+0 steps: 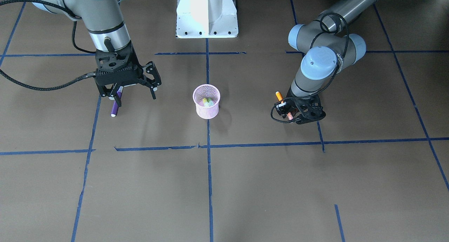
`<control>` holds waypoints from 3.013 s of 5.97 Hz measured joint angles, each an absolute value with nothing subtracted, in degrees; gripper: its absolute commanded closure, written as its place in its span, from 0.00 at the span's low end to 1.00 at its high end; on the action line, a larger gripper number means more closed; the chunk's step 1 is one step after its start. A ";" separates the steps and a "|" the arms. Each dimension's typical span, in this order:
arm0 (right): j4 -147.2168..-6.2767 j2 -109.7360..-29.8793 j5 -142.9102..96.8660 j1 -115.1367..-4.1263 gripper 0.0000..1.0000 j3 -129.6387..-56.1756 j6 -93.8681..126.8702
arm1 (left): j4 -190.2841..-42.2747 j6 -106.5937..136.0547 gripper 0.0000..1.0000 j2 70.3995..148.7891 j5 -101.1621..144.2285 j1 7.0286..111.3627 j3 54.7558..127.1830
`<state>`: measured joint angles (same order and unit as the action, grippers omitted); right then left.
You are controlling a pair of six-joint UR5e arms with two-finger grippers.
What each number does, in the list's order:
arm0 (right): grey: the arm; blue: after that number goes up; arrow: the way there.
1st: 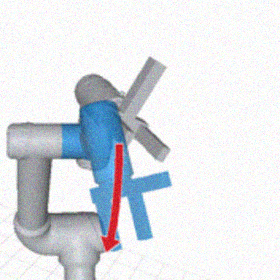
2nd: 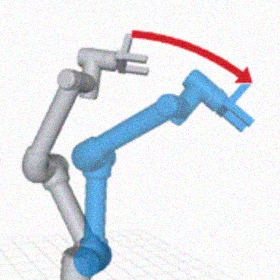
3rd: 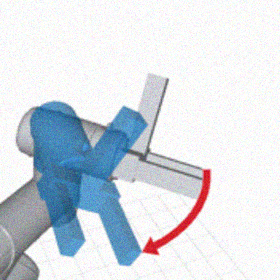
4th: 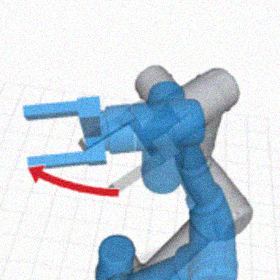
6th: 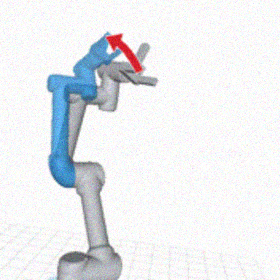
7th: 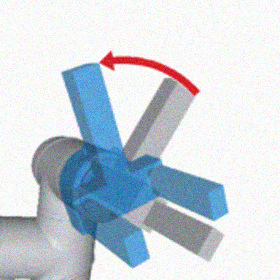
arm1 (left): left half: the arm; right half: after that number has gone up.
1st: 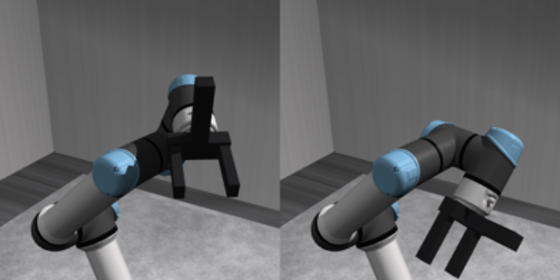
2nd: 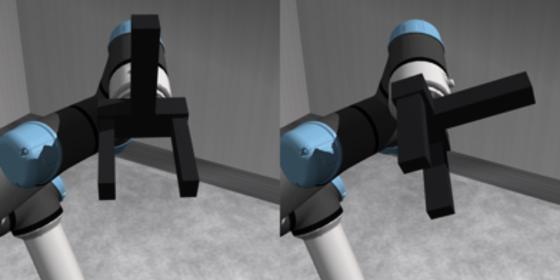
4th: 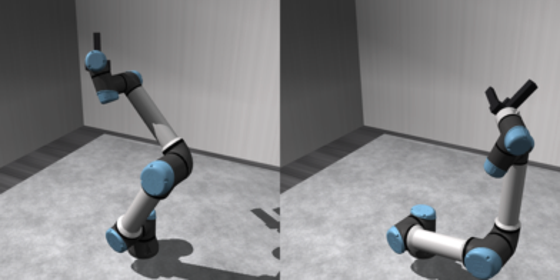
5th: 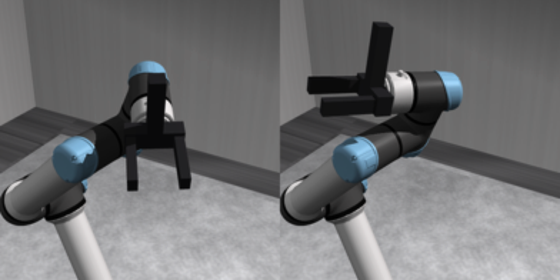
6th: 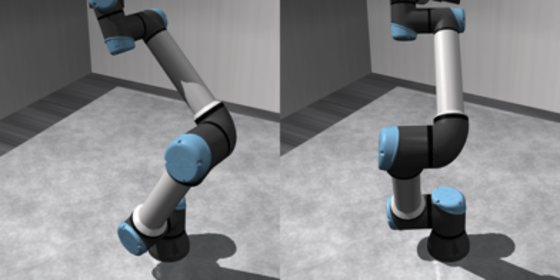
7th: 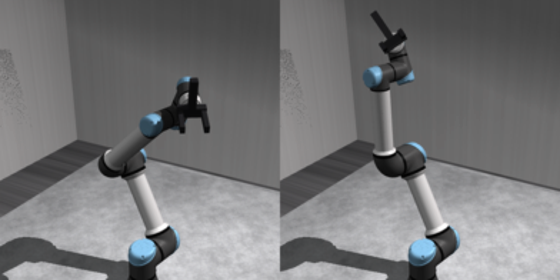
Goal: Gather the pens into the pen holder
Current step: 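Lift the orange marker with the left gripper and carry it over the cup, then lower the orange marker into the pink cup and open the left gripper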
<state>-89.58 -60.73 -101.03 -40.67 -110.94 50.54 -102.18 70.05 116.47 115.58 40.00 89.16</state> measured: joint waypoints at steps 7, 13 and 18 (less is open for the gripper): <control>-99.19 -62.37 -109.83 -46.33 0.00 -110.76 50.31 | -106.62 59.52 1.00 119.48 103.51 42.50 105.22; -100.39 -70.75 -130.51 -57.63 0.00 -109.02 45.10 | -155.36 49.81 1.00 119.83 75.47 28.01 95.39; -99.94 -71.30 -130.61 -57.79 0.00 -109.23 44.82 | -160.37 49.48 0.55 123.34 70.39 22.61 86.71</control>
<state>-99.94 -71.30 -130.61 -57.79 -109.23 44.82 -160.37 49.48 123.34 70.39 22.61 86.71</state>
